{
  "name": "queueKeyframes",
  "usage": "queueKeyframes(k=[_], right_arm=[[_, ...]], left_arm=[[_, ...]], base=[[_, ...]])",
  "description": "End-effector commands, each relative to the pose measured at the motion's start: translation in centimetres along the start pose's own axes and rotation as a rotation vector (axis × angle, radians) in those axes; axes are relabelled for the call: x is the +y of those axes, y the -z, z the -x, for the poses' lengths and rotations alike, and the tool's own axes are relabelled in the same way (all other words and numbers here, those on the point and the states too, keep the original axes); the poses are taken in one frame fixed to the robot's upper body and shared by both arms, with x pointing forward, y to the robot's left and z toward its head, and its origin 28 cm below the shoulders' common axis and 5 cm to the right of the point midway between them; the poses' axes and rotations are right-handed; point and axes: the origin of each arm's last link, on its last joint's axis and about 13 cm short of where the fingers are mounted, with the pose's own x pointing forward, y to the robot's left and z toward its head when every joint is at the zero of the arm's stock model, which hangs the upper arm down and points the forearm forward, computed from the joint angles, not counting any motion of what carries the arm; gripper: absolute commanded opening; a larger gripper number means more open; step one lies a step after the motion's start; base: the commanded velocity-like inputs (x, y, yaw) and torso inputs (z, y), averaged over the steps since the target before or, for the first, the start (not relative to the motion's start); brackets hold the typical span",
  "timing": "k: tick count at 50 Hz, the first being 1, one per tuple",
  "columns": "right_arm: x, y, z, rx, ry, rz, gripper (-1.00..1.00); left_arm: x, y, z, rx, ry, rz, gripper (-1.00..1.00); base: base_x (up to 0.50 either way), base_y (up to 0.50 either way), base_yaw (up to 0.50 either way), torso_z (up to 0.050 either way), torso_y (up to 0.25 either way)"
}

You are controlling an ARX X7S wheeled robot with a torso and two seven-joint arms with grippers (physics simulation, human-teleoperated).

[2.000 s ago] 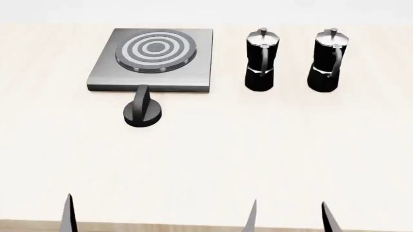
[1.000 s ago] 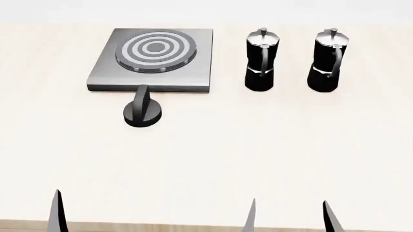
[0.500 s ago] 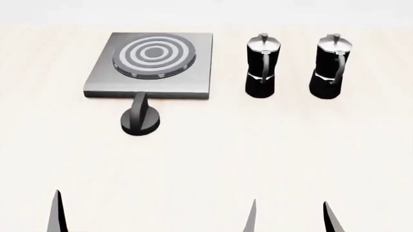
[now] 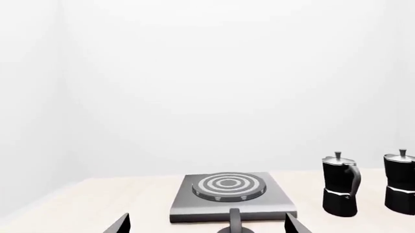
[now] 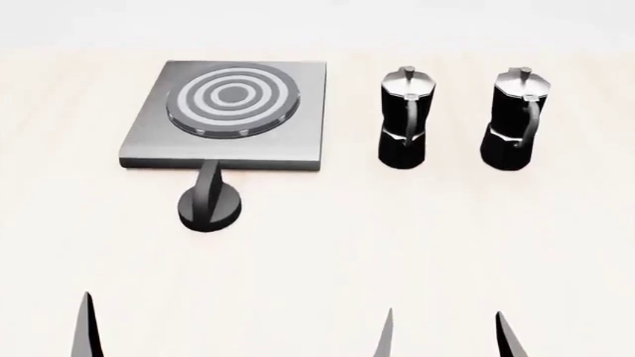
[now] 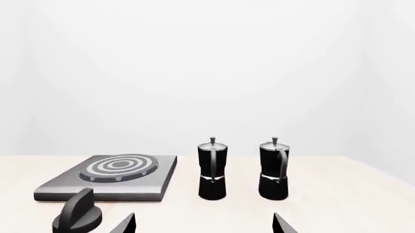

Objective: Turn off the stove.

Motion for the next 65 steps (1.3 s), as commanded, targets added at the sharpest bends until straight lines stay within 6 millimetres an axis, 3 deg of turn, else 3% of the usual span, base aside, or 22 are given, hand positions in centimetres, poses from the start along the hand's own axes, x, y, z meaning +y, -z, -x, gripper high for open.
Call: queueKeyframes(k=[1,65], right_arm=[[-0.02,0.05,-0.05,0.004,-0.003,-0.005,1.00],[0.02,0.19,-0.12,0.019,-0.013,-0.012,1.00]], left_arm=[[-0.03,0.14,-0.01,0.003,0.001,-0.003,1.00],[-0.02,0.23,-0.09,0.012,-0.003,-0.006,1.00]], base=[[0.15,0.00,0.00,0.000,0.000],[0.15,0.00,0.00,0.000,0.000]])
